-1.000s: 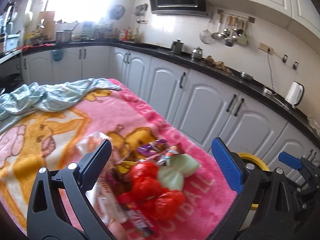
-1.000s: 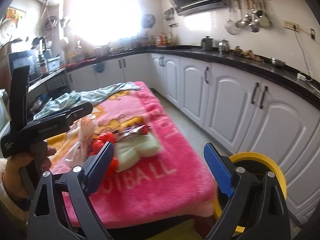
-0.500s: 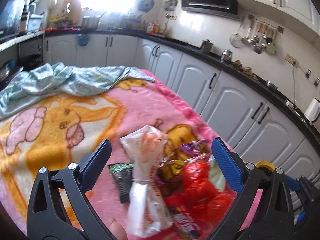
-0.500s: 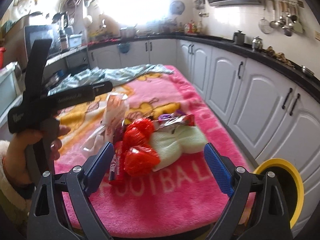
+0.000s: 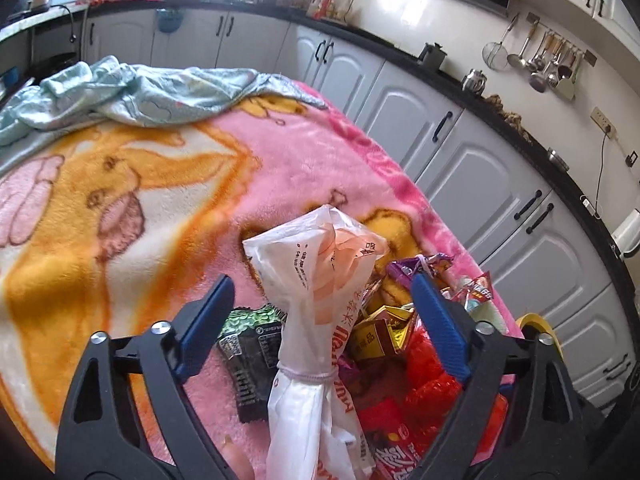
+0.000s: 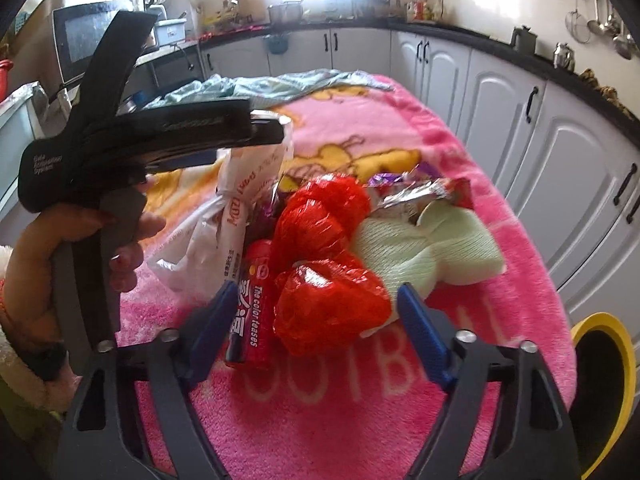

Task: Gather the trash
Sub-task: 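Grasp the white plastic bag with the left tool while the right tool grasps the red plastic bag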

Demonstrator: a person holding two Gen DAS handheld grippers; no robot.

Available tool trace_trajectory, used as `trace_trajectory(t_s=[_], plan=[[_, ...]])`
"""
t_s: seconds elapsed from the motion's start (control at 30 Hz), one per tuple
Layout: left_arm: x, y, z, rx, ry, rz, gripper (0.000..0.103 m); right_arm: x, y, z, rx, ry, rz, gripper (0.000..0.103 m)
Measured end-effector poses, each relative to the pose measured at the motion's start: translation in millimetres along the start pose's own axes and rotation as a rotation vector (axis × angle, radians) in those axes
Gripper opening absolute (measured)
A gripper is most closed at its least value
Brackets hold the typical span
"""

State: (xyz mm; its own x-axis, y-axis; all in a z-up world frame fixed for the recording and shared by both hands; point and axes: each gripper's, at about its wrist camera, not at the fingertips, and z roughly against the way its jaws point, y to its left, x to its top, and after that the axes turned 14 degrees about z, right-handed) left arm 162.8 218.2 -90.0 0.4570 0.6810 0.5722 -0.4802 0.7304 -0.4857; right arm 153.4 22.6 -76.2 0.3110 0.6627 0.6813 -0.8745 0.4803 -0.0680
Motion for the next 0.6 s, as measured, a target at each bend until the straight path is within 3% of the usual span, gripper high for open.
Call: trace_trajectory(t_s=[0.07,0.13,0.2,0.3,0.6], plan=[[0,0,-6,0.008,0.017,0.002,0.068,-3,0,-4,0.008,0.016,-0.001,0.063],[0,1,-10,0.014,0.028,0.000,0.053,-5,0,-6,0.021,0.025,-0.003,0.045],[-1,2,-11,0.014,0.034,-0.001,0.048,-7,-1,-7,0.042,0.034,-0.012,0.029],[-1,0,-7,0.003,0.033,-0.011,0.040,-9,-1,-3,0.061,0.022,-0.021,0.020],[-1,-10,25,-0.051,-0.011,-0.024,0.032,-3,-1,27,0.080,-0.056,-0.039,0.016]])
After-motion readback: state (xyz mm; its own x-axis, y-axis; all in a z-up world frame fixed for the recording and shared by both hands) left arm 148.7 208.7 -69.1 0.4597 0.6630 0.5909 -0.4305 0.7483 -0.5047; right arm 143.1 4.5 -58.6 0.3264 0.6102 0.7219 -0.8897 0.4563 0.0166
